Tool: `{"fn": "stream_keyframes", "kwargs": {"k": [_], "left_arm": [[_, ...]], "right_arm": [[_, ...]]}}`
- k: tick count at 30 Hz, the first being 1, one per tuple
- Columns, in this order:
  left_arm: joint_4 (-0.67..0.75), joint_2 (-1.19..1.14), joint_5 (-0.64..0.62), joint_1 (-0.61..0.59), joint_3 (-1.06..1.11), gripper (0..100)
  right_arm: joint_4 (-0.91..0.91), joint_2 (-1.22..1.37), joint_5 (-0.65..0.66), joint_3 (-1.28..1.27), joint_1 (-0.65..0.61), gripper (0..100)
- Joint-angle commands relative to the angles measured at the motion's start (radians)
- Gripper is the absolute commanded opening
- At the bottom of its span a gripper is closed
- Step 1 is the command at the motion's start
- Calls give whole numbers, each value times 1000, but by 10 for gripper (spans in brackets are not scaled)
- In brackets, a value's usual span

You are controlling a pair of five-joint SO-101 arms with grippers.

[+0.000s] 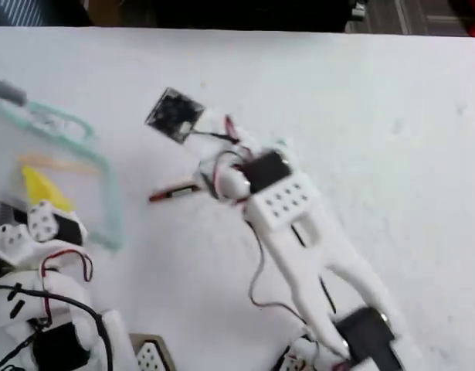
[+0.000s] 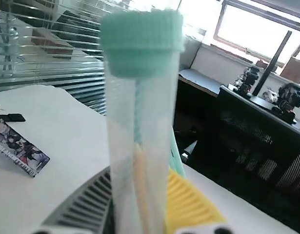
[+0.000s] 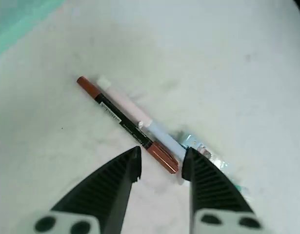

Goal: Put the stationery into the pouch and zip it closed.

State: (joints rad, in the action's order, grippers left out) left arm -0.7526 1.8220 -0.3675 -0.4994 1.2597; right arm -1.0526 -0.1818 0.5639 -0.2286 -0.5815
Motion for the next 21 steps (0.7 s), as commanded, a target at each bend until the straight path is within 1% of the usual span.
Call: {"fn": "stream_keyframes", "kwargs": {"k": [1, 5, 7, 10, 17, 21], "left_arm": [[52, 8, -66, -38, 0, 23], [52, 8, -66, -35, 5, 23], [51, 8, -69, -35, 5, 23], [51, 8, -71, -33, 6, 23], [51, 8, -71, -33, 6, 23], [51, 8, -69, -21, 6, 23]], "right_arm": [[62, 130, 38, 9, -21, 151], [71, 286, 203, 9, -50, 152], [73, 341, 249, 15, -51, 144], [131, 395, 278, 14, -44, 140], [248, 472, 281, 14, -7, 141], [275, 526, 364, 15, 4, 141]]}}
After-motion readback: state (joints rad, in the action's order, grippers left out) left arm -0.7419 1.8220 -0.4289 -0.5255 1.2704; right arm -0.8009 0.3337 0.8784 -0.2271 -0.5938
